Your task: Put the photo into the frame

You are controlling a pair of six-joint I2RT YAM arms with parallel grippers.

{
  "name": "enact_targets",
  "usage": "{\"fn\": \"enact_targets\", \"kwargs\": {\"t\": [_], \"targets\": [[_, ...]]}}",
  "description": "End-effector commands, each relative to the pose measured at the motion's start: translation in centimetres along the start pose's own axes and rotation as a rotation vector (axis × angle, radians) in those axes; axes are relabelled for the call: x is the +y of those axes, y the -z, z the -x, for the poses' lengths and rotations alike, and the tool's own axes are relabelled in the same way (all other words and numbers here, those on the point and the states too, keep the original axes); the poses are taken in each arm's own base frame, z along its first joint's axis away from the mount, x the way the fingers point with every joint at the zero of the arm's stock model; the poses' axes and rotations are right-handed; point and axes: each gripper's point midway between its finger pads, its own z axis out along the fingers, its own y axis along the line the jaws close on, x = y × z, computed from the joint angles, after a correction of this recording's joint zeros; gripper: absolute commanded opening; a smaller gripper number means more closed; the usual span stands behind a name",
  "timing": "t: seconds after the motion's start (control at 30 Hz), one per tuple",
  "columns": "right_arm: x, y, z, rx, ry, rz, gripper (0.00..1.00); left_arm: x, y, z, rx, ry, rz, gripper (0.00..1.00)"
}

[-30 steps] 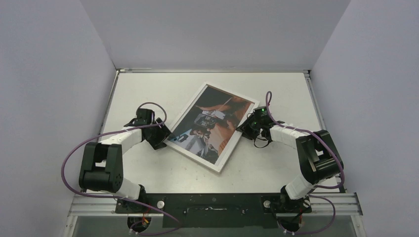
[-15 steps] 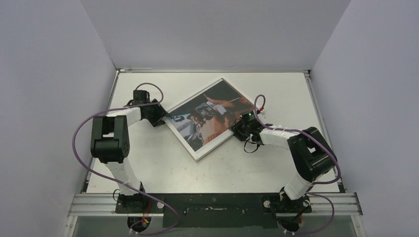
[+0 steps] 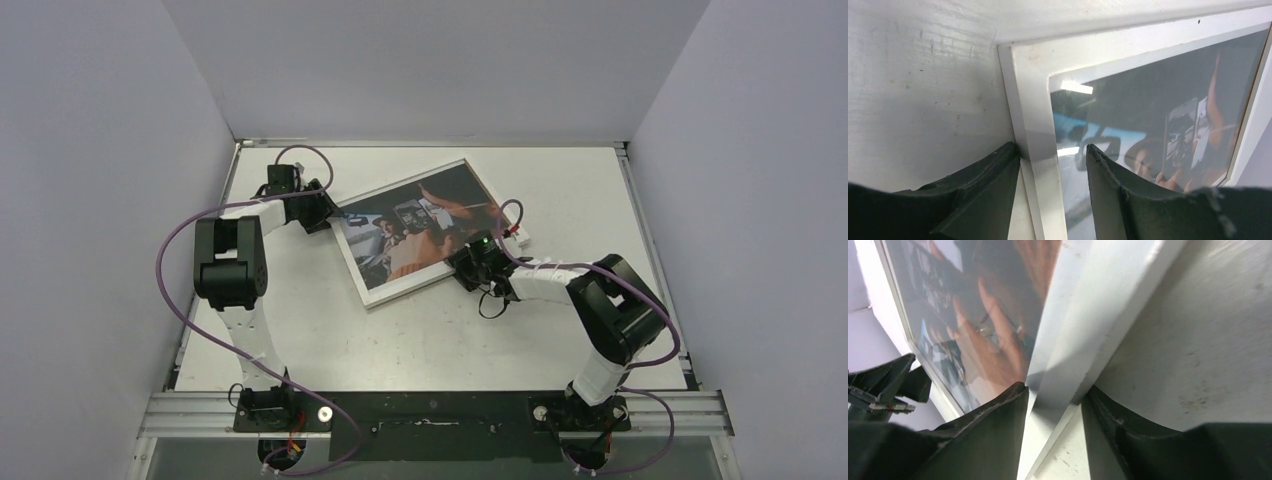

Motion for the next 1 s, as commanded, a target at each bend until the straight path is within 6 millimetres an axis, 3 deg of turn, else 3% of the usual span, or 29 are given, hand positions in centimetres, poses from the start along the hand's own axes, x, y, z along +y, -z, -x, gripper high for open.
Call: {"fn": "enact_targets", "kwargs": {"t": [0.0,0.13,0.3,0.47,0.6,0.73,0.87,0.97], "targets": [[1.3,1.5,-3.8,0.13,0.05,0.065,0.5,-1.6,-0.7,-2.5,0.098,-0.039,-0.079,0.5],[1.7,2.2,-3.5,0.131,0.044,0.071,0.61,-1.3,-0.6,-2.8,0.104,-0.047,-0.077,0.51],[1.4,3.9,-2.4,0.142,0.053,0.032,0.71,0.1,0.1,-1.6,0.089,-0.032,-0.049,0.51],[2.2,6.5,0.4,0.137,0.109,0.02,0.77,0.2,0.6,-0.9,0.079,-0.035,-0.043,0.56],[2.7,8.6,4.7,0.043,0.235,-0.044,0.76,0.1,1.3,-0.6,0.067,-0.038,-0.041,0.61],[3.4,9.0,11.5,-0.106,0.376,-0.105,0.77,0.3,2.3,-1.1,0.069,-0.032,-0.021,0.63],[2.4,8.1,19.2,-0.211,0.452,-0.205,0.8,0.7,3.4,-2.1,0.084,-0.03,0.005,0.66],[0.9,5.5,22.8,-0.191,0.474,-0.245,0.82,1.3,4.2,-2.8,0.088,-0.022,0.033,0.69]]}}
